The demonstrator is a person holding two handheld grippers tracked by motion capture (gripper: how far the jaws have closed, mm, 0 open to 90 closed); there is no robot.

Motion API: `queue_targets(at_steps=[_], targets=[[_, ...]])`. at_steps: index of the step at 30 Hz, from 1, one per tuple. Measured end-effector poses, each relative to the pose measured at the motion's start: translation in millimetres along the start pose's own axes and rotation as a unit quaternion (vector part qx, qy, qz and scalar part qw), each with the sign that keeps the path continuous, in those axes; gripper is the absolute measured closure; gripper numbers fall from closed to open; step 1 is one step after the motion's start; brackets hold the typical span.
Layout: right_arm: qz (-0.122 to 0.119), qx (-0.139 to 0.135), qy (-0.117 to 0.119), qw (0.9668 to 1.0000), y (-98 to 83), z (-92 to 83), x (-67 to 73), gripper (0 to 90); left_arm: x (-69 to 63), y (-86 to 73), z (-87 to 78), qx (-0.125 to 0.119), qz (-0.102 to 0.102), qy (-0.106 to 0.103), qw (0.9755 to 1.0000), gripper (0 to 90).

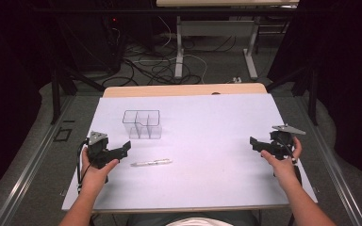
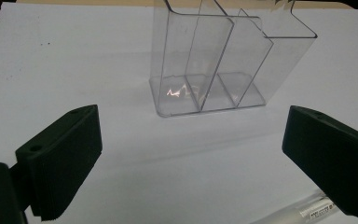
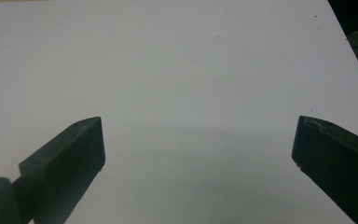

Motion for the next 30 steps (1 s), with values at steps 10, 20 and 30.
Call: queue_targets(at_steps=[10, 20, 30], targets=[[0.005, 0.003, 0.005, 1.0000, -3.8, 1.7, 1.2, 14.3, -2.5, 3.0, -2.6, 0.000, -0.001, -0.006, 1.0000, 15.9], [0.004, -0.004, 0.006, 1.0000, -3.7, -0.5, 1.1, 15.0, -0.6, 7.4, -0.8, 0.000, 0.010, -0.001, 1.0000, 21.1], [0.000, 0.001, 0.007, 1.0000, -5.4, 2.2, 4.6, 15.0, -1.3, 28.2, 2.9, -0.010, -0.002, 0.013, 0.9999, 41.2]])
Point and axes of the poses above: each handheld gripper's, and its own axes: z roughly forward along the jaws, y roughly out of its top, x roughly to its left, the point moved 3 cm from there along z, roughly forward along the jaws, and after that the axes turned 9 degrees about -z, right-handed, at the moved point
